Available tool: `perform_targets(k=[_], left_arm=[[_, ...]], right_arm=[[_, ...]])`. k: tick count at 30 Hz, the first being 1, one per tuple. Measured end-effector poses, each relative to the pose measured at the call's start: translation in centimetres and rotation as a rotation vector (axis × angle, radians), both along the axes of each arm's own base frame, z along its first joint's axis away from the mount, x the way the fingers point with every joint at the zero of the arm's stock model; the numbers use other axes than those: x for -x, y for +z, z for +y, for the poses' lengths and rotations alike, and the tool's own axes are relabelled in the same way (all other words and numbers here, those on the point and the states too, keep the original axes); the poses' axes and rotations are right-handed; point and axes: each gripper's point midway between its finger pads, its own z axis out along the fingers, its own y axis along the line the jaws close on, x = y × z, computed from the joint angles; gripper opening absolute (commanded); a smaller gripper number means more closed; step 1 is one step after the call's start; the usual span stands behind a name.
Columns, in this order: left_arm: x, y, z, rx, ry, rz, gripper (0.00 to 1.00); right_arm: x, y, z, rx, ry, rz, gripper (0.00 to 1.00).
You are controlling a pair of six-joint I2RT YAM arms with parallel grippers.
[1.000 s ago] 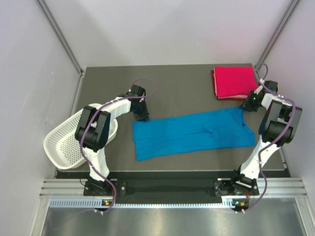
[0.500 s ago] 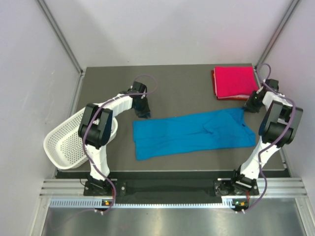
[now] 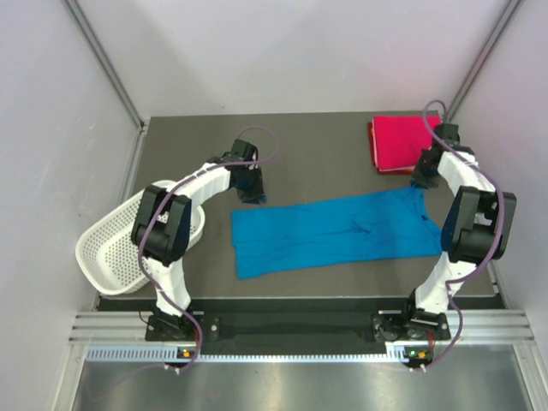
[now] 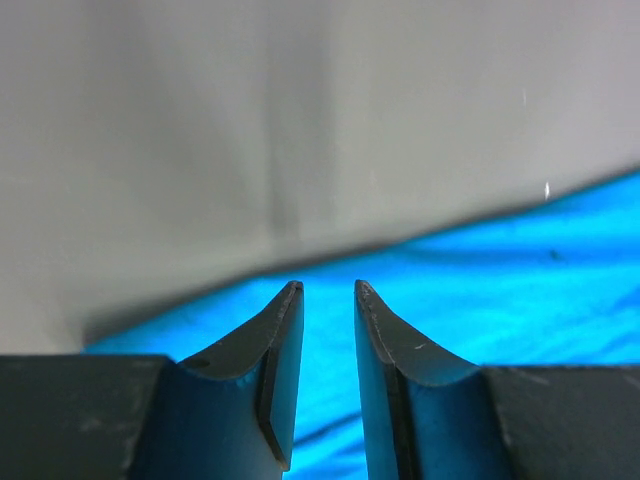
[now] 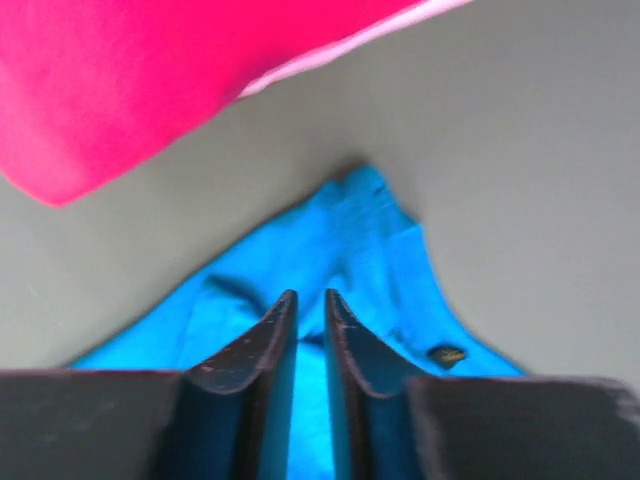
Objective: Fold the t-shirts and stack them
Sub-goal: Fold the tshirt
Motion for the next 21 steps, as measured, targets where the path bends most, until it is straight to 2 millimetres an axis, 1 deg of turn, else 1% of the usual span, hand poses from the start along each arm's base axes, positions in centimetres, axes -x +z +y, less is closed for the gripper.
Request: perform_targets(k=[1, 2, 5, 8, 12, 13, 18, 21], left_arm=[[0.5, 0.1, -0.1, 0.004, -0.008, 0.002, 0.33], [0.9, 0.2, -0.3, 0.008, -0.015, 0.004, 0.33], [2.0, 0.1, -0.4, 0.014, -0.028, 0.011, 0.33], [2.9, -1.0, 0.0, -0.006, -0.027, 0.038, 0.32], [3.6, -3.2, 1.4, -0.073, 0.013, 0.070, 0.32], [3.5, -3.2, 1.5, -0.075, 0.018, 0.067, 0.32], [3.3, -3.2, 1.7, -0.094, 0.040, 0.058, 0.32], [3.3, -3.0, 1.8, -0.099, 0.036, 0.054, 0.32]], right_arm=[[0.1, -0.2, 0.4, 0.003, 0.006, 0.006, 0.10], [0.4, -0.6, 0.7, 0.007, 0.010, 0.017, 0.09], [1.3, -1.7, 0.4, 0.021, -0.008, 0.051, 0.06], [1.6, -2.8, -0.5, 0.052, -0.031, 0.079, 0.04], [1.8, -5.1, -1.2, 0.084, -0.043, 0.107, 0.04], [2.0, -5.6, -1.2, 0.084, -0.040, 0.116, 0.04], [1.7, -5.7, -1.5, 0.103, -0.034, 0.106, 0.06], [1.7, -5.7, -1.5, 0.104, -0.030, 0.107, 0.09]])
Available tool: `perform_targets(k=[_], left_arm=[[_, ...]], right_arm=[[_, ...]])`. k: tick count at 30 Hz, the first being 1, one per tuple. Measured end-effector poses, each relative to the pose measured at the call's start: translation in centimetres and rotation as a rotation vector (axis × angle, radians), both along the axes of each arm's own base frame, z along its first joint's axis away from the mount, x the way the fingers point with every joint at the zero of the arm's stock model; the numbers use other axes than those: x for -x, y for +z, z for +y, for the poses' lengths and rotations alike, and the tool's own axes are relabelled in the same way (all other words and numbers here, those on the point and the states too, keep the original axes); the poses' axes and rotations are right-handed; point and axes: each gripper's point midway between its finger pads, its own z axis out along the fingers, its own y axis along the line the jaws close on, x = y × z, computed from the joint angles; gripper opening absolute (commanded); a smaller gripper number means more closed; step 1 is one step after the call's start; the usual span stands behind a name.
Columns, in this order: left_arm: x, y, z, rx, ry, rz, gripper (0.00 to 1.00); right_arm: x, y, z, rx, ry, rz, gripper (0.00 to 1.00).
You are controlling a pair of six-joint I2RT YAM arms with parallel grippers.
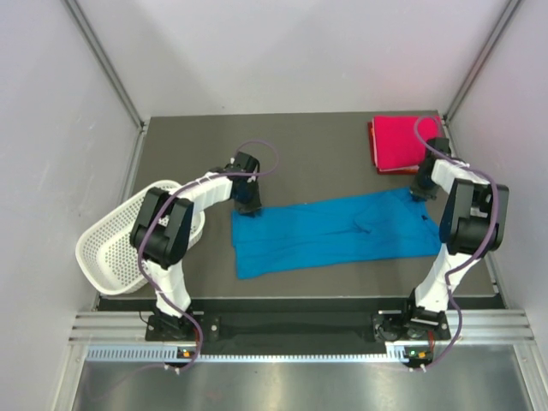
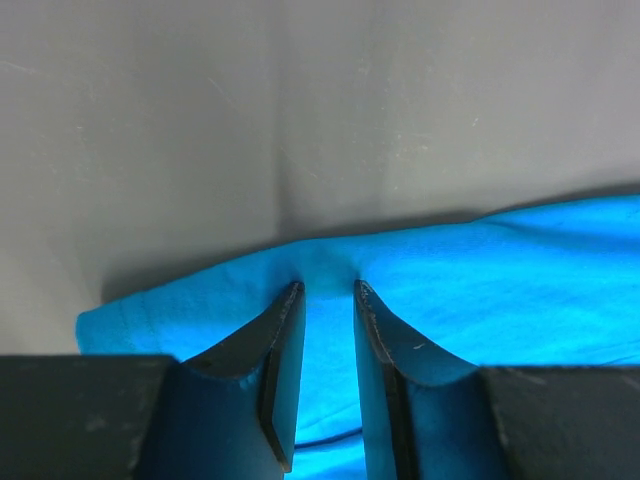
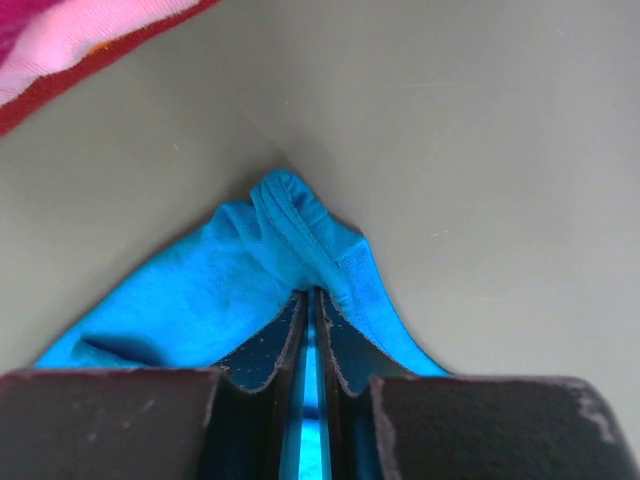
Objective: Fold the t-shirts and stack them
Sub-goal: Fold the tshirt
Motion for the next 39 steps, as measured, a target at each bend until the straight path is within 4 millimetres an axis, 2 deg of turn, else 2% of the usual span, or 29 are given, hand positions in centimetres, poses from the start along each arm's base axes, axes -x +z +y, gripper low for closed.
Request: perform_targets(k=[4, 6, 7, 12, 15, 19, 20, 25, 28, 33, 39], left_arm=[[0.5, 0.9, 0.5, -0.019, -0.022, -0.004, 0.32], [0.9, 2.2, 0.6, -0.011, -0.042, -0.016, 0.32], [1.0, 3.1, 0.6, -0.005, -0.051, -0.027, 0.33], [2.0, 8.1, 0.5, 0.049, -0.090, -0.122, 0.32], [3.8, 9.3, 0.1, 0.108, -0.125, -0.136, 0.30], [7.5, 7.2, 0.0, 0.155, -0.158, -0.052, 0.25], [8.8, 5.8, 0.1, 0.167, -0.161, -0.008, 0.25], [12.8, 1.9, 1.0, 0.156, -0.137, 0.128, 0.22], [13.0, 0.6, 1.8, 0.110, -0.105, 0.153, 0.19], [12.2, -0.7, 4.1, -0.024, -0.012, 0.136, 0.17], [11.7, -0.7, 5.2, -0.087, 0.039, 0.109, 0.18]], right_arm=[[0.2, 0.3, 0.3, 0.002, 0.007, 0.006, 0.18], [0.4, 1.0, 0.5, 0.000, 0.010, 0.007, 0.22], [0.4, 1.5, 0.7, -0.003, 0.013, 0.003, 0.25], [0.2, 5.2, 1.7, -0.032, 0.025, -0.074, 0.28], [0.4, 7.3, 2.9, -0.074, 0.028, -0.124, 0.27], [1.4, 7.9, 4.7, -0.149, 0.034, -0.151, 0.27], [2.0, 7.5, 5.2, -0.166, 0.036, -0.143, 0.27], [4.9, 4.4, 6.9, -0.217, 0.029, -0.043, 0.26], [6.0, 2.8, 7.0, -0.224, 0.020, 0.006, 0.26], [7.0, -0.1, 5.7, -0.203, -0.023, 0.088, 0.25], [7.0, -0.4, 5.3, -0.187, -0.032, 0.080, 0.27]])
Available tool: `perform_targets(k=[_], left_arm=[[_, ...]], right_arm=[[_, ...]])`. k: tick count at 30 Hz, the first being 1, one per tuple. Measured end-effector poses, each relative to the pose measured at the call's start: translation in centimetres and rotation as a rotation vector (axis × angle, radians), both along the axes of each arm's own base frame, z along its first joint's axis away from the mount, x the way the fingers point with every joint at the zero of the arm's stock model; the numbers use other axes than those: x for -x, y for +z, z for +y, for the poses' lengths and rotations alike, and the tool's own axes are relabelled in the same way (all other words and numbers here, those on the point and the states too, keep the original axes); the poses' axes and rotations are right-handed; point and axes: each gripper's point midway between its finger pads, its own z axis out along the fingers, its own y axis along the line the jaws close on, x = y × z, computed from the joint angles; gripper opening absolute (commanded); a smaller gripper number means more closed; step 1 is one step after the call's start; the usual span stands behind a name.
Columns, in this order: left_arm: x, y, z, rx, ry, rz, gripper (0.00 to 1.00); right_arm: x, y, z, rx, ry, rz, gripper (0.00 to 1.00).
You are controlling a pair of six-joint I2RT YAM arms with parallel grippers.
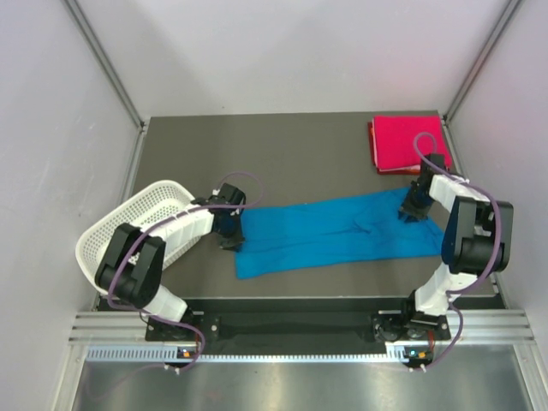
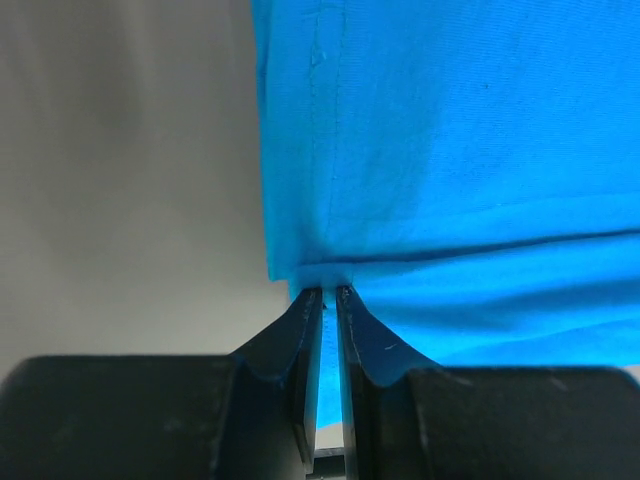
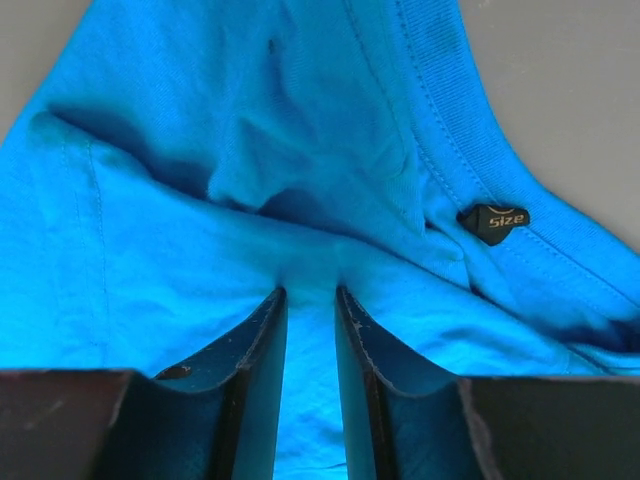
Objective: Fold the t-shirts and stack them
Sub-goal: Fold the tshirt
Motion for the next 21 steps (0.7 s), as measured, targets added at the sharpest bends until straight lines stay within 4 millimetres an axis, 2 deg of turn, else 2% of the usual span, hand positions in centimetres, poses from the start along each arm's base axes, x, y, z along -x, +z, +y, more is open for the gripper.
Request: perform_targets(k=[4, 7, 12, 15, 18, 21], left_arm=[[0.1, 0.3, 0.3, -0.019, 0.000, -0.010, 0.27], [0.6, 1.2, 0.4, -0.018, -0.011, -0.014, 0.36], [0.1, 4.3, -0.1, 0.019, -0.020, -0.077, 0.39], [0.2, 5.2, -0.5, 0.049, -0.023, -0.096, 0.38], [1.3, 4.6, -0.4, 0.068, -0.011, -0.074, 0.38], [3.3, 2.8, 0.1, 0.060, 0.007, -0.009, 0.38]], right_arm=[[0.2, 0.5, 0.0, 0.007, 0.005, -0.015, 0.29], [0.2, 1.6, 0.0, 0.010, 0.006, -0.046, 0.30], [-0.2, 4.4, 0.1, 0.014, 0.015, -0.131, 0.31], [0.0, 5.6, 0.4, 0.009, 0.026, -0.157, 0.31], [0.2, 6.5, 0.6, 0.003, 0.038, -0.176, 0.32], [0.3, 7.1, 0.8, -0.004, 0.048, -0.189, 0.32]])
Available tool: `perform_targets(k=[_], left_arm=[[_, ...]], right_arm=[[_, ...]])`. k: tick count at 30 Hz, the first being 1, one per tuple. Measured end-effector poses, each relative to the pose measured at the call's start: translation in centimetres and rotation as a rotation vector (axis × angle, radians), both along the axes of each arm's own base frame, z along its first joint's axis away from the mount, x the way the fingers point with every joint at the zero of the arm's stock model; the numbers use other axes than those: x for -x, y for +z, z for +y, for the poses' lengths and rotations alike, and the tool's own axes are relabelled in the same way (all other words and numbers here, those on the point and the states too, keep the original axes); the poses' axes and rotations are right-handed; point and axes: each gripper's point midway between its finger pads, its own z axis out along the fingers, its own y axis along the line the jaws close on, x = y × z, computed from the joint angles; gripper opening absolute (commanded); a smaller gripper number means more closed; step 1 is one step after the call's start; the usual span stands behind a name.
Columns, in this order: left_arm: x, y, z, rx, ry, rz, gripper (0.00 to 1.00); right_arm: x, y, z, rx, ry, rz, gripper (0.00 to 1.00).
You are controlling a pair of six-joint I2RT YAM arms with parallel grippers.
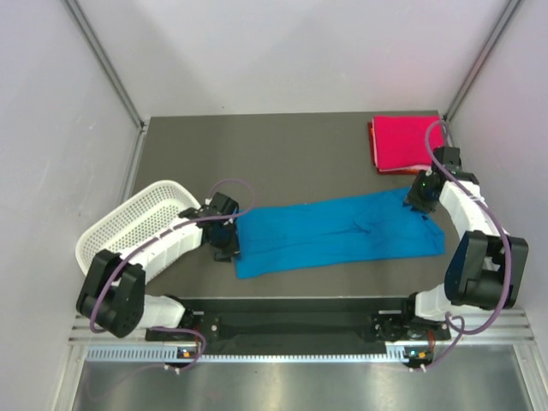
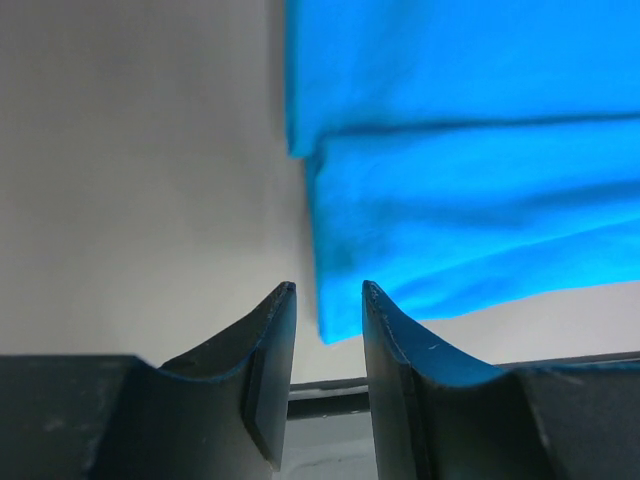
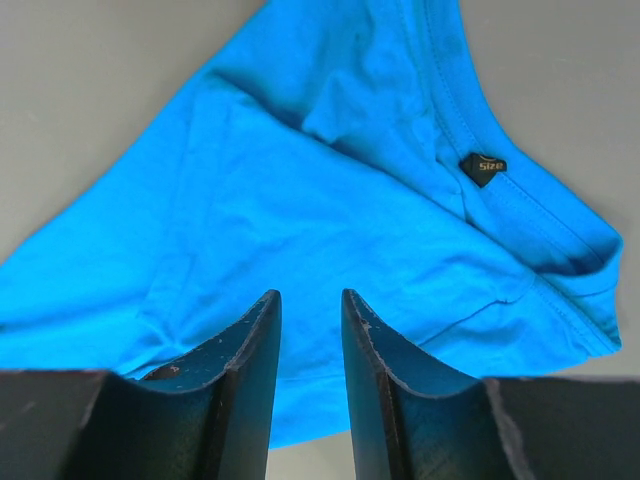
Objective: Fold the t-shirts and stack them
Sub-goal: Fold the tshirt
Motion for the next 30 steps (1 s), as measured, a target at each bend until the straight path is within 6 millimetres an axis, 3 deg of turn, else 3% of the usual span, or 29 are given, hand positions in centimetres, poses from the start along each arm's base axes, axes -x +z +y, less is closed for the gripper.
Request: perform_targets(k=[3, 8, 12, 25, 30], left_arm=[[1.6, -1.3, 0.2, -0.007, 0.011, 0.049, 0.38], [2.4, -2.3, -0.2, 0.008, 0.025, 0.076, 0.33], [2.4, -3.1, -0.6, 0.010, 0.043, 0.107, 0.00], [2.6, -2.2, 1.6, -0.178, 0.118, 0.081, 0.00], [3.2, -1.2, 3.0, -0.235, 0.159, 0.075, 0.00]], right_arm=[[-0.3, 0.5, 0.1, -0.006, 0.006, -0.013, 0.32], [-0.3, 0.7, 0.3, -0.013, 0.017, -0.019, 0.33], [-0.3, 0.7, 0.3, -0.015, 0.020, -0.020, 0.33], [-1.0, 1.3, 1.3, -0.086, -0.018, -0.056, 0.39], [-1.5, -0.4, 0.9, -0.079, -0.038, -0.011, 0.39]])
